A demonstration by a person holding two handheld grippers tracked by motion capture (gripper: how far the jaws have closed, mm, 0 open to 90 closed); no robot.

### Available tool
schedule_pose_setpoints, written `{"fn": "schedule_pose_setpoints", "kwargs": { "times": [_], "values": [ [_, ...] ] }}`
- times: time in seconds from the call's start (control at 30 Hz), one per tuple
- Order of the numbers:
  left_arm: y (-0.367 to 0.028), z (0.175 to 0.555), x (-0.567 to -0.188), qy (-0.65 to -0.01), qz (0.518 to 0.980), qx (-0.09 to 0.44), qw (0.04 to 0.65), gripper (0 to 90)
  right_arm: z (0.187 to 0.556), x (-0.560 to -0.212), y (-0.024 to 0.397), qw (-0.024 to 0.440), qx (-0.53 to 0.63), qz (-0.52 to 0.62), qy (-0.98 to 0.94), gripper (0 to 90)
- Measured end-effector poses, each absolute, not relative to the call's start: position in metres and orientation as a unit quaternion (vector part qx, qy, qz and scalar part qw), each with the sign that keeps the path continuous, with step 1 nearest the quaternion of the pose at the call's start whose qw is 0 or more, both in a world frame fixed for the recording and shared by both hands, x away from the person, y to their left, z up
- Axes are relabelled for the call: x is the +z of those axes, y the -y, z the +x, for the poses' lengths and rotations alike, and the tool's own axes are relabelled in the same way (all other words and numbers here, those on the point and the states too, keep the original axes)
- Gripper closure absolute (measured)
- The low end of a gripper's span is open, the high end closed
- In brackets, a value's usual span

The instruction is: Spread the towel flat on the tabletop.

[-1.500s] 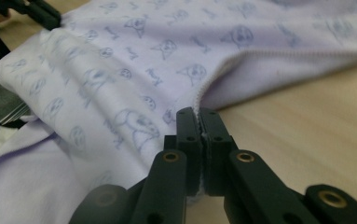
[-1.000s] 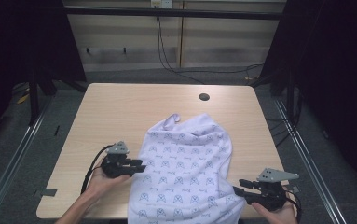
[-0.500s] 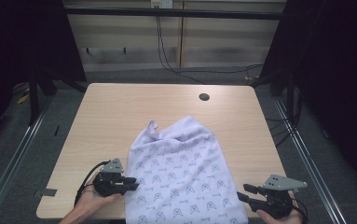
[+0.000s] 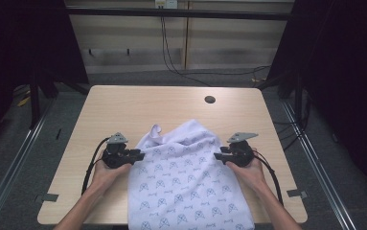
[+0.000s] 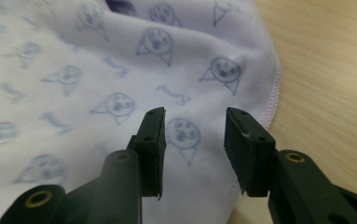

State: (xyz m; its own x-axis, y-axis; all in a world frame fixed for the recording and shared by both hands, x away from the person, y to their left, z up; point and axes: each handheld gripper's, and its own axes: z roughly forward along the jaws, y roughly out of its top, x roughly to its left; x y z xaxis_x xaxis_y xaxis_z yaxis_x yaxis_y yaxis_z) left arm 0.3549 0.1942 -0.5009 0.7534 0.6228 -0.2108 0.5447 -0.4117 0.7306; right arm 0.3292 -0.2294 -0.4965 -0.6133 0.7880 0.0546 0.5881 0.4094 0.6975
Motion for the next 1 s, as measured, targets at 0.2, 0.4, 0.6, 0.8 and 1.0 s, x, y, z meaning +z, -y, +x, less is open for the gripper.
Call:
{"fn": "schedule_pose_setpoints", "kwargs": {
  "times": [0.2,0.4,0.6,0.8,1.0],
  "values": [
    [-0.193,0.345,-0.496,-0.336,0.836,0.049,0.431,59.5,0.318,-0.497,0.230,0.161,0.320,0.395,-0.846,86.9],
    [-0.177,0.333,-0.497,-0.295,0.855,0.026,0.425,59.8,0.282,-0.492,0.254,0.156,0.319,0.413,-0.839,88.4],
    [-0.160,0.315,-0.502,-0.259,0.875,0.011,0.409,64.0,0.232,-0.492,0.280,0.124,0.321,0.417,-0.841,88.2],
    [-0.158,0.277,-0.497,-0.219,0.895,-0.015,0.389,68.3,0.197,-0.490,0.289,0.090,0.324,0.409,-0.849,86.7],
    [-0.177,0.248,-0.494,-0.207,0.891,-0.065,0.398,67.7,0.186,-0.487,0.282,0.064,0.328,0.391,-0.858,78.5]
  ]
}}
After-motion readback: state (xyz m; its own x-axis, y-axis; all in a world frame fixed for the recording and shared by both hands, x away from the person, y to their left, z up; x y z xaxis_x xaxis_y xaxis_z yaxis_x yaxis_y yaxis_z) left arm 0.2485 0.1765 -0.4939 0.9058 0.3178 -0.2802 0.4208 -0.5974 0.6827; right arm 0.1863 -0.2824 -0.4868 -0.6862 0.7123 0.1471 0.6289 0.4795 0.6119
